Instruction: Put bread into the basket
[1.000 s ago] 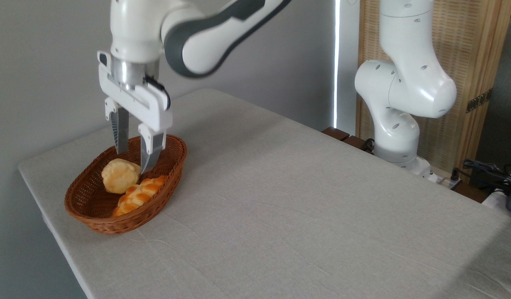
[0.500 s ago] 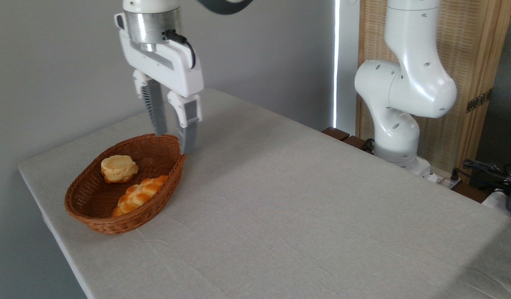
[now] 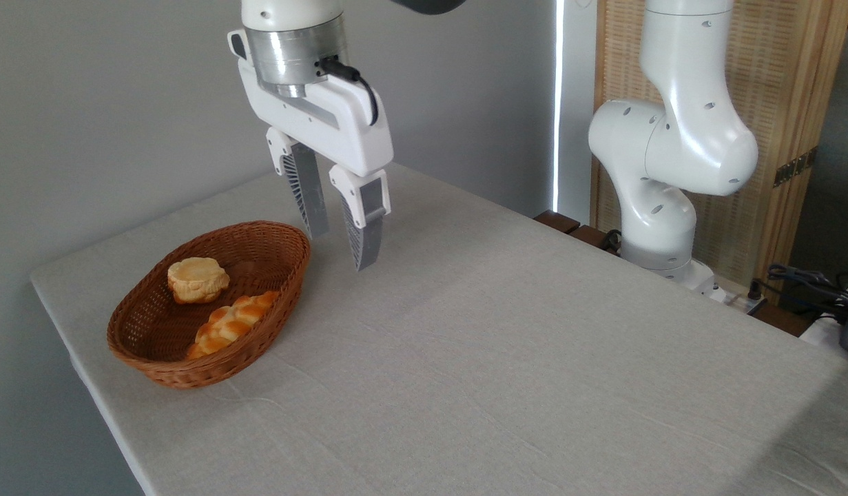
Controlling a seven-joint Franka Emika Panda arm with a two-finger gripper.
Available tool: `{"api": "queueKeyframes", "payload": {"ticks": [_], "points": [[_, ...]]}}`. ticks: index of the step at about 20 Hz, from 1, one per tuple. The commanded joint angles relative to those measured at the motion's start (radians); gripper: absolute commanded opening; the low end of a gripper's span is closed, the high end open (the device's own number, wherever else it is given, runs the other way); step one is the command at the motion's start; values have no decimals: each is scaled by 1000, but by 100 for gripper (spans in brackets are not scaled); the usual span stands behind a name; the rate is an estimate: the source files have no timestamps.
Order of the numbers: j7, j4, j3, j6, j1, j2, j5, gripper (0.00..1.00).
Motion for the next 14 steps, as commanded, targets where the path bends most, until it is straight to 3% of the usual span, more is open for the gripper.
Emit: {"api": "queueKeyframes", "payload": {"ticks": [1, 5, 7, 10, 14], "points": [[23, -3, 44, -20, -6, -28, 13, 100], [5, -5, 29, -21, -8, -28, 134, 100], [-15, -3, 32, -20, -8, -29, 118, 100], [-26, -2, 38, -18, -8, -29, 43, 100], [-26, -2, 40, -18, -8, -31, 12, 100]]}}
